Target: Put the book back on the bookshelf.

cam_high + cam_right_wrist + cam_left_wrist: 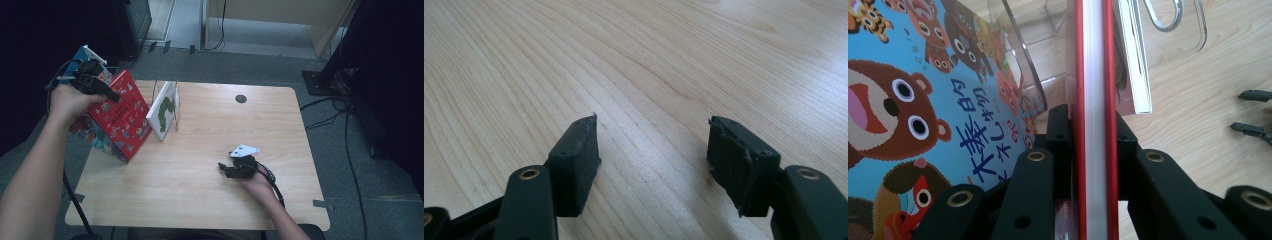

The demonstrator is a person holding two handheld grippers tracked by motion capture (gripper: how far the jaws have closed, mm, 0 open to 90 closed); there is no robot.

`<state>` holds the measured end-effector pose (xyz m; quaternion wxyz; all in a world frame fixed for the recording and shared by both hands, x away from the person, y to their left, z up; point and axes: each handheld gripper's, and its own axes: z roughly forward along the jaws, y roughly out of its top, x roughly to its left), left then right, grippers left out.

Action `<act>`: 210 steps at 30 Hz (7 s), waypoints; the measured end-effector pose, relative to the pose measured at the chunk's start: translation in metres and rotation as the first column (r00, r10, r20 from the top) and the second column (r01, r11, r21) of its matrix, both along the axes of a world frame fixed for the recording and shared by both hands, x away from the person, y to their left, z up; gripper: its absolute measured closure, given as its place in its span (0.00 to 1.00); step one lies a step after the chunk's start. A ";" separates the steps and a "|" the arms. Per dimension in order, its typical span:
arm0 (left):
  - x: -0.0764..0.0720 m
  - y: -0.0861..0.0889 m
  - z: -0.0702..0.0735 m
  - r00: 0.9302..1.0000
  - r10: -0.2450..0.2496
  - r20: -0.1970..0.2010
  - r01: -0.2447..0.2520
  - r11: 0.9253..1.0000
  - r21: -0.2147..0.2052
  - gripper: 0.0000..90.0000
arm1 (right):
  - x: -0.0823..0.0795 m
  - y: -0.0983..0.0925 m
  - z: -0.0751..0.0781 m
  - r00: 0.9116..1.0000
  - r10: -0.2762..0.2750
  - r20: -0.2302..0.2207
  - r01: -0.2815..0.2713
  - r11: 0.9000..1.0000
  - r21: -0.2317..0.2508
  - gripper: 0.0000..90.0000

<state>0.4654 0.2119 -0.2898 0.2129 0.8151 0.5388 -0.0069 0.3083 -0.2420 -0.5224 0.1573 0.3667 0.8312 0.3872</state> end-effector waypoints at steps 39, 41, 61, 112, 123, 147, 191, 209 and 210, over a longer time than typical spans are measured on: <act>0.020 -0.003 0.014 0.990 0.140 0.011 -0.140 0.990 -0.022 0.88 | 0.000 0.000 0.000 1.000 0.002 0.002 -0.002 1.000 0.000 0.42; 0.018 -0.004 0.015 0.989 0.145 0.018 -0.145 0.989 -0.032 0.88 | 0.001 0.000 0.000 1.000 0.005 0.002 -0.005 1.000 0.001 0.42; 0.032 -0.005 0.007 0.967 0.249 0.051 -0.247 0.968 -0.055 0.88 | 0.003 0.002 0.000 1.000 0.022 0.004 -0.022 1.000 0.002 0.44; 0.015 0.015 0.029 0.951 0.238 0.198 -0.215 0.968 -0.130 0.51 | 0.003 0.001 0.000 1.000 0.022 0.006 -0.022 1.000 0.002 0.44; -0.004 0.008 0.039 0.958 0.183 0.222 -0.153 0.977 -0.148 0.50 | 0.003 0.001 0.000 1.000 0.026 0.006 -0.026 1.000 0.002 0.43; -0.052 -0.011 0.027 0.970 0.091 0.226 -0.046 0.979 -0.198 0.49 | 0.002 0.001 0.000 1.000 0.027 0.001 -0.027 1.000 0.001 0.41; -0.122 -0.107 -0.123 0.969 -0.179 0.173 0.215 0.951 -0.223 0.47 | 0.001 0.001 0.000 0.999 0.032 -0.002 -0.032 0.999 -0.003 0.39; -0.130 -0.123 -0.182 0.972 -0.191 0.140 0.219 0.948 -0.229 0.47 | 0.000 0.003 0.000 1.000 0.027 -0.002 -0.027 1.000 -0.004 0.37; -0.131 -0.123 -0.184 0.971 -0.193 0.142 0.222 0.950 -0.220 0.47 | 0.000 0.003 0.000 1.000 0.027 -0.002 -0.027 1.000 -0.004 0.37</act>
